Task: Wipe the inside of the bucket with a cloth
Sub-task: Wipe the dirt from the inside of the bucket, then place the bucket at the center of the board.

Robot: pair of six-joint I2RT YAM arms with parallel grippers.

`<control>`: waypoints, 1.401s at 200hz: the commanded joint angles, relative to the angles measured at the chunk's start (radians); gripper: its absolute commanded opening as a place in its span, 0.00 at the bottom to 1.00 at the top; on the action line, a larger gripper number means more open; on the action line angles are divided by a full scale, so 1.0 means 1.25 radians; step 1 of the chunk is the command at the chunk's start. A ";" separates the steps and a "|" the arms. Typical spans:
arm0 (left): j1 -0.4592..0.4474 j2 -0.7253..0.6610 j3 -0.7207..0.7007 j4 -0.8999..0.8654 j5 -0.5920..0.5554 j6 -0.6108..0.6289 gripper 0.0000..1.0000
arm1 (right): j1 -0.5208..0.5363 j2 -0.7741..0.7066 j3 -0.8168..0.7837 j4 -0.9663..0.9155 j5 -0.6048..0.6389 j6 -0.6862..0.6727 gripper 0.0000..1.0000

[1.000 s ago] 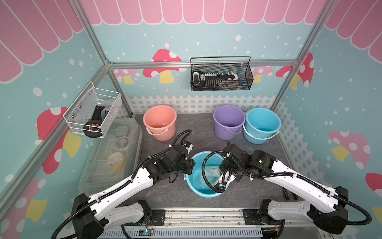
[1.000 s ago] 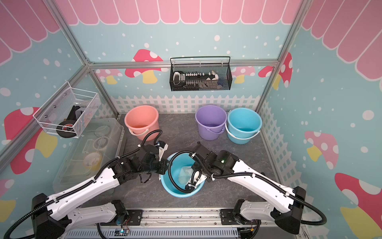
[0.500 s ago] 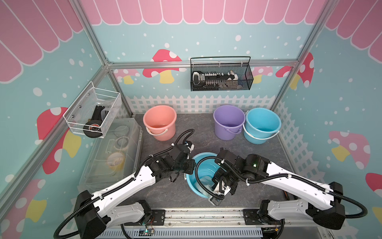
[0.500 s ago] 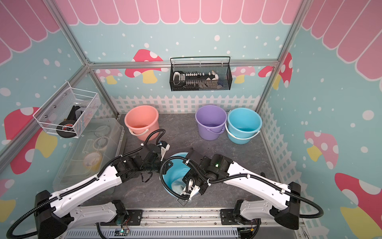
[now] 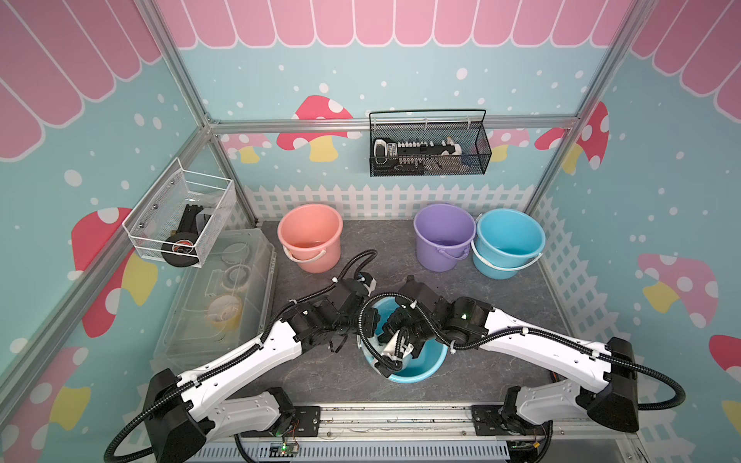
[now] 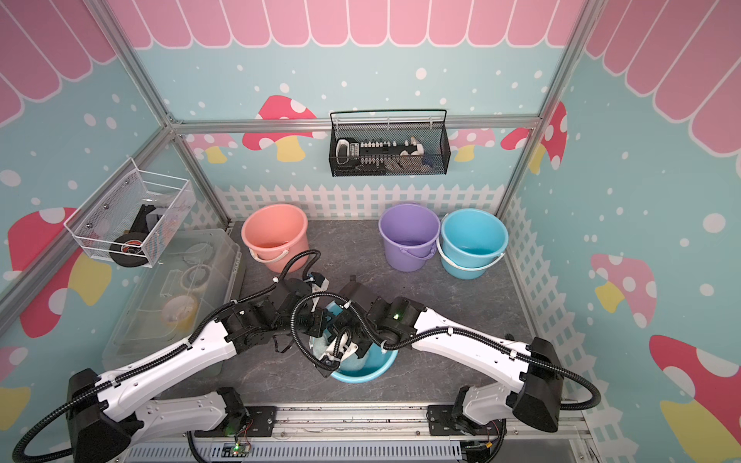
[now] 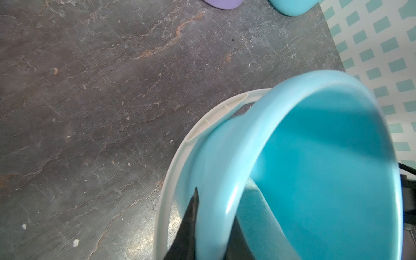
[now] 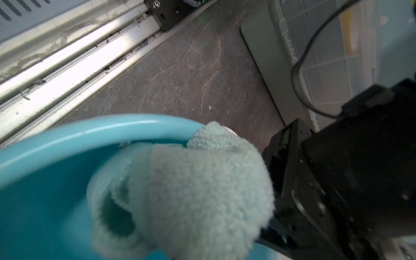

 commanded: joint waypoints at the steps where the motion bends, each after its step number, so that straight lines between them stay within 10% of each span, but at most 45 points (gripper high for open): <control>1: 0.001 -0.017 0.024 0.031 0.020 -0.001 0.00 | -0.061 -0.001 0.048 -0.008 0.040 -0.071 0.00; 131: 0.001 -0.042 0.021 0.031 -0.010 -0.016 0.00 | -0.128 -0.076 0.070 -0.285 0.313 -0.126 0.00; 217: 0.008 -0.015 0.069 0.027 -0.054 -0.084 0.00 | -0.089 -0.205 0.038 -0.494 0.008 0.044 0.00; 280: 0.012 0.011 0.103 0.027 -0.066 -0.110 0.00 | -0.064 -0.220 -0.076 -0.174 -0.219 0.276 0.00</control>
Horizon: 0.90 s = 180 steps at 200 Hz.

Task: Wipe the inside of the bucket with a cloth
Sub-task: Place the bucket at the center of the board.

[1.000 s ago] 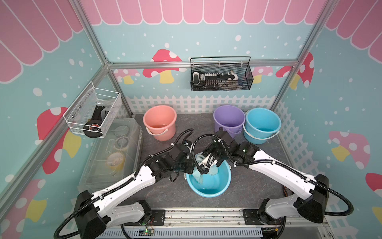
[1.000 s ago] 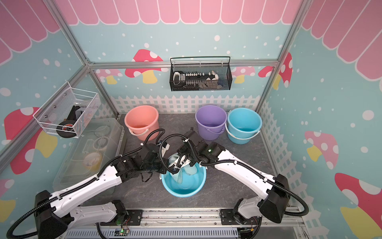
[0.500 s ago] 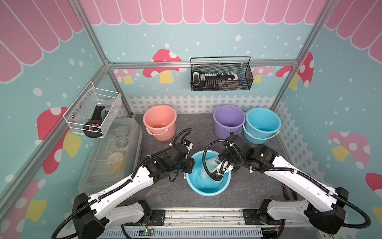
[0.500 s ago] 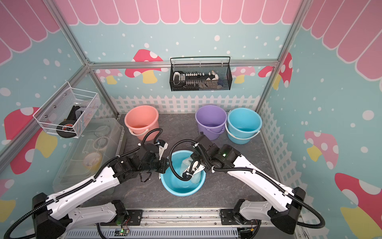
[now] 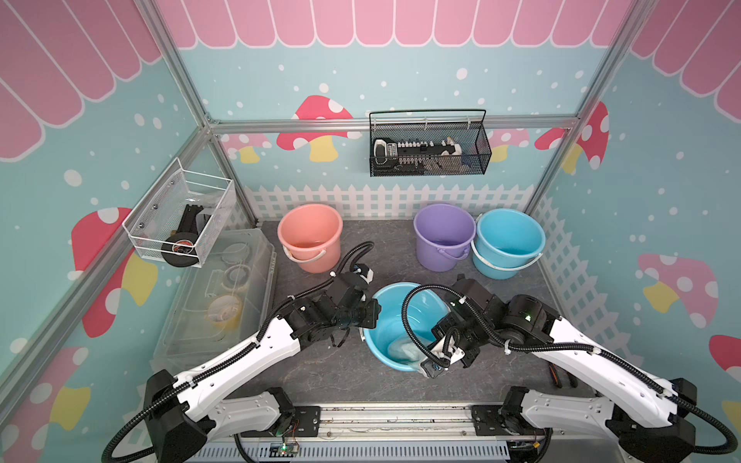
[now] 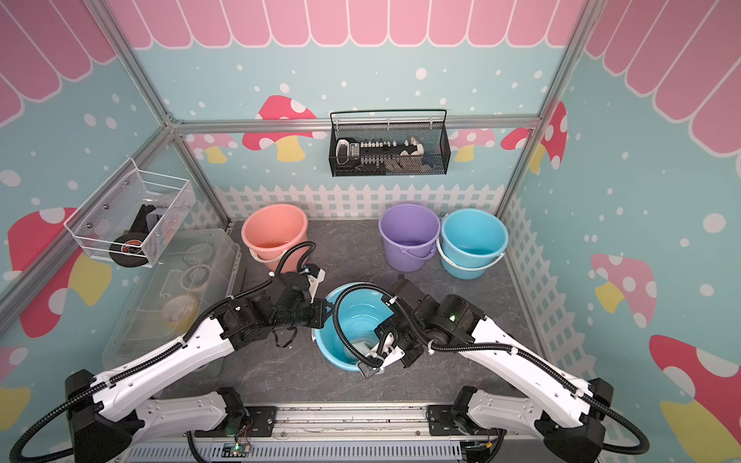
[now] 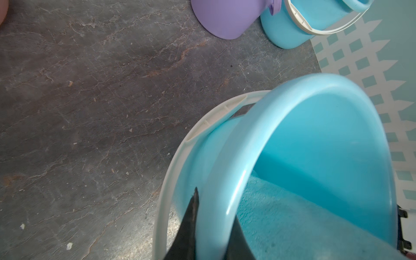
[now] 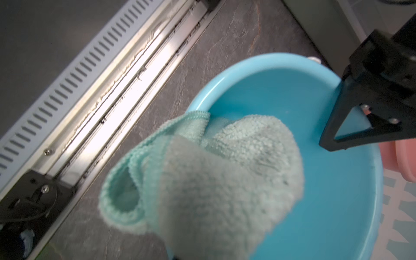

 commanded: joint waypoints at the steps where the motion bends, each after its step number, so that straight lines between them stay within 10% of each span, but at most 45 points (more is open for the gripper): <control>1: 0.007 0.003 0.043 0.034 -0.026 -0.043 0.00 | 0.012 -0.005 -0.054 0.171 -0.128 0.155 0.00; 57: 0.022 0.008 0.050 0.034 -0.057 -0.068 0.00 | 0.015 0.023 -0.121 0.662 0.108 0.543 0.00; 142: 0.198 0.099 0.102 0.017 -0.023 -0.126 0.00 | 0.015 0.046 0.130 0.607 0.804 0.706 0.00; 180: 0.273 0.189 0.180 0.017 -0.016 -0.098 0.00 | 0.011 0.009 0.182 0.595 0.898 0.690 0.00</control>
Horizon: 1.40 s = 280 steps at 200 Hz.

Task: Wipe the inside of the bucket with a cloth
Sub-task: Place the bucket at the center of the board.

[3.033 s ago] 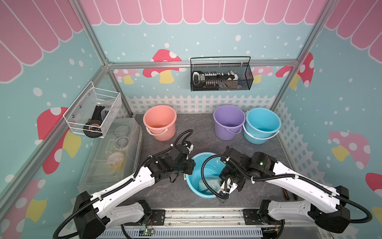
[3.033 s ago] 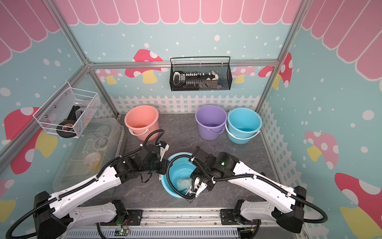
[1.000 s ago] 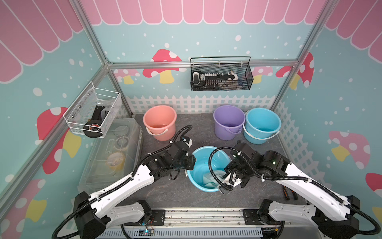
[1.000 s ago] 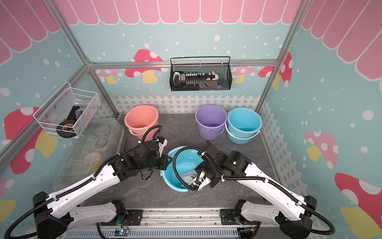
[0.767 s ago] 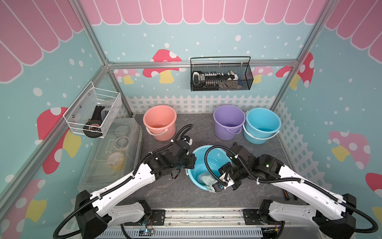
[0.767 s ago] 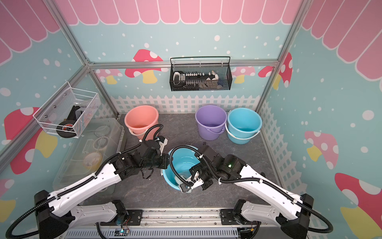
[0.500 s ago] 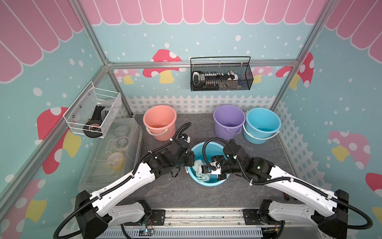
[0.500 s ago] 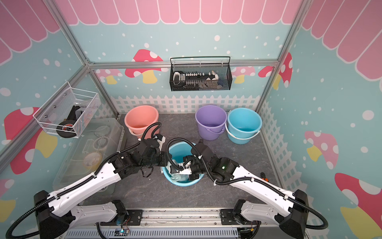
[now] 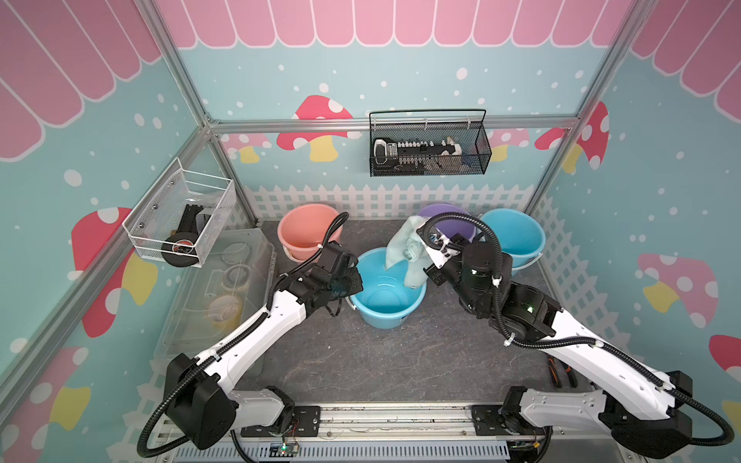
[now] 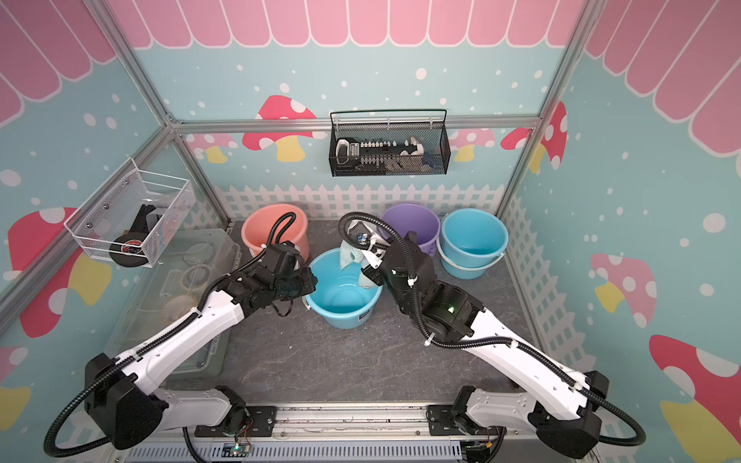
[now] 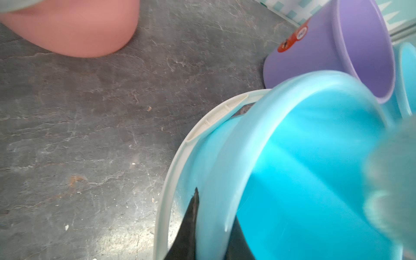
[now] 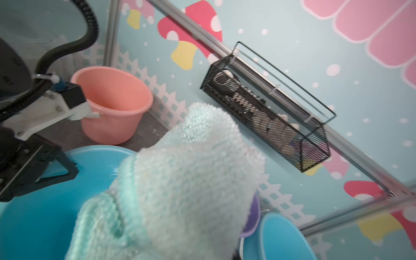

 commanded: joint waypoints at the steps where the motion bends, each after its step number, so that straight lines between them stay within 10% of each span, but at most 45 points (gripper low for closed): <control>1: 0.034 0.047 0.080 0.022 0.013 0.007 0.00 | -0.002 -0.035 0.022 0.000 0.125 0.019 0.00; 127: 0.214 0.377 0.383 0.028 0.022 0.115 0.00 | -0.002 -0.067 0.030 -0.057 0.158 0.025 0.00; 253: 0.188 0.622 0.683 -0.024 0.019 -0.002 0.00 | -0.002 -0.083 0.011 -0.054 0.180 -0.007 0.00; 280: 0.193 0.638 0.706 -0.053 0.003 0.004 0.13 | -0.003 -0.094 -0.003 -0.048 0.193 -0.017 0.00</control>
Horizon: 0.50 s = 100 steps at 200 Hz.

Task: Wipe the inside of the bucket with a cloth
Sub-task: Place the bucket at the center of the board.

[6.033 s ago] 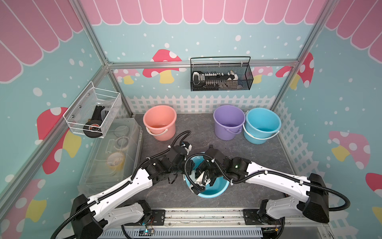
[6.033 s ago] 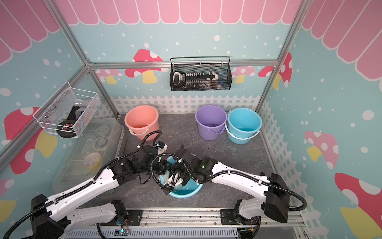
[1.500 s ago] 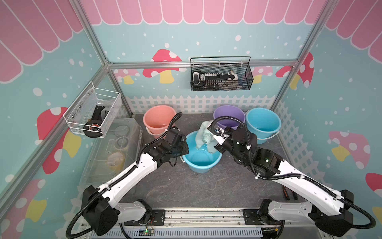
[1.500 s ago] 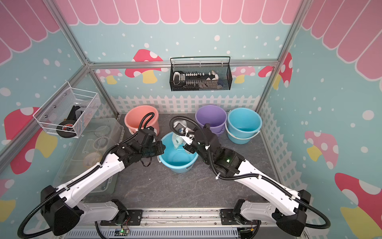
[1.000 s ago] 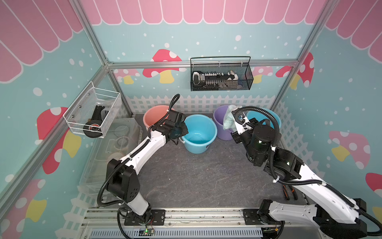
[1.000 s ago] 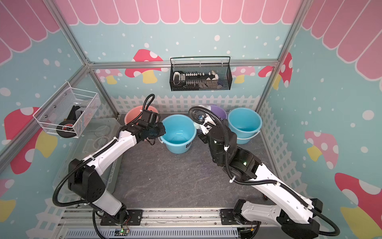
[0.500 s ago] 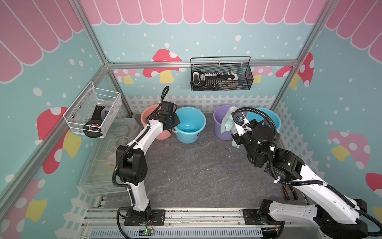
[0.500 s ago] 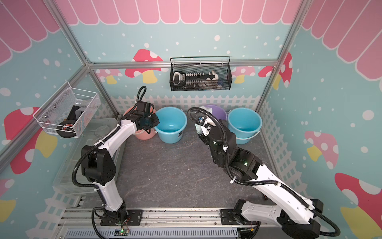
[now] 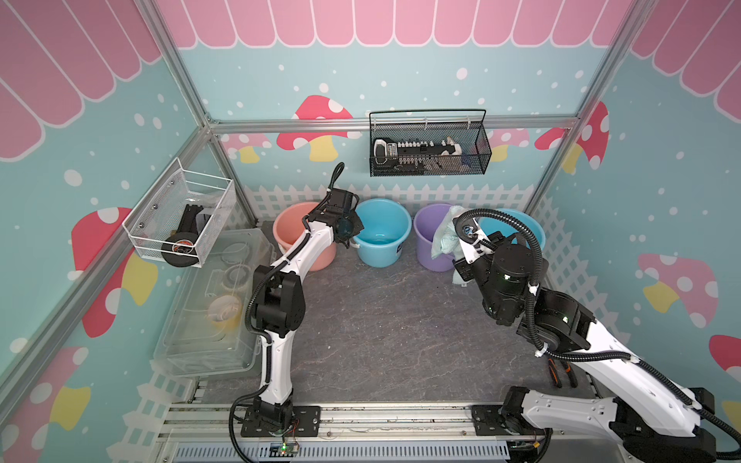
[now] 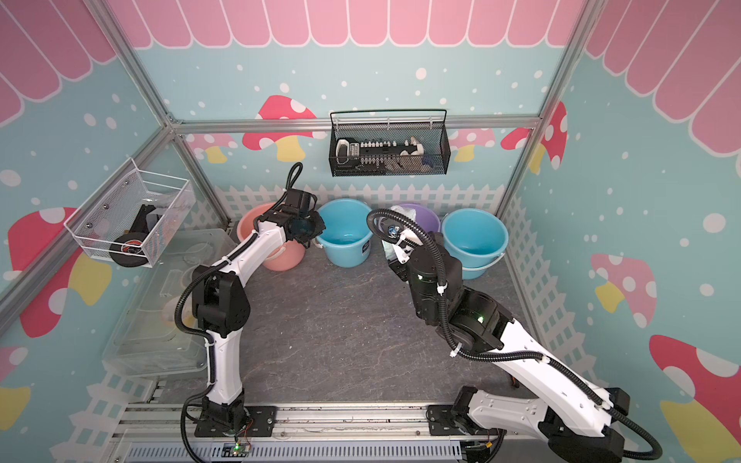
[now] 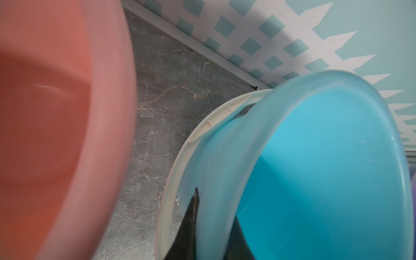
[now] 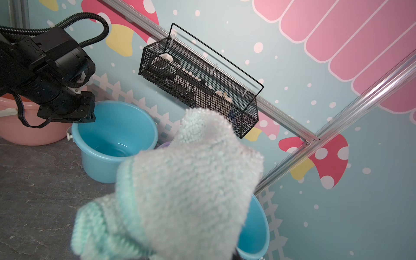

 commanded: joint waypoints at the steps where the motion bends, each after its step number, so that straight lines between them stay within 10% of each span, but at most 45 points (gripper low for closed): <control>1: 0.005 0.004 0.046 -0.029 -0.030 -0.011 0.14 | -0.003 -0.023 -0.012 0.017 0.024 -0.009 0.00; 100: 0.006 -0.066 0.082 -0.104 -0.091 0.010 0.37 | -0.057 0.008 0.021 -0.049 0.026 0.014 0.00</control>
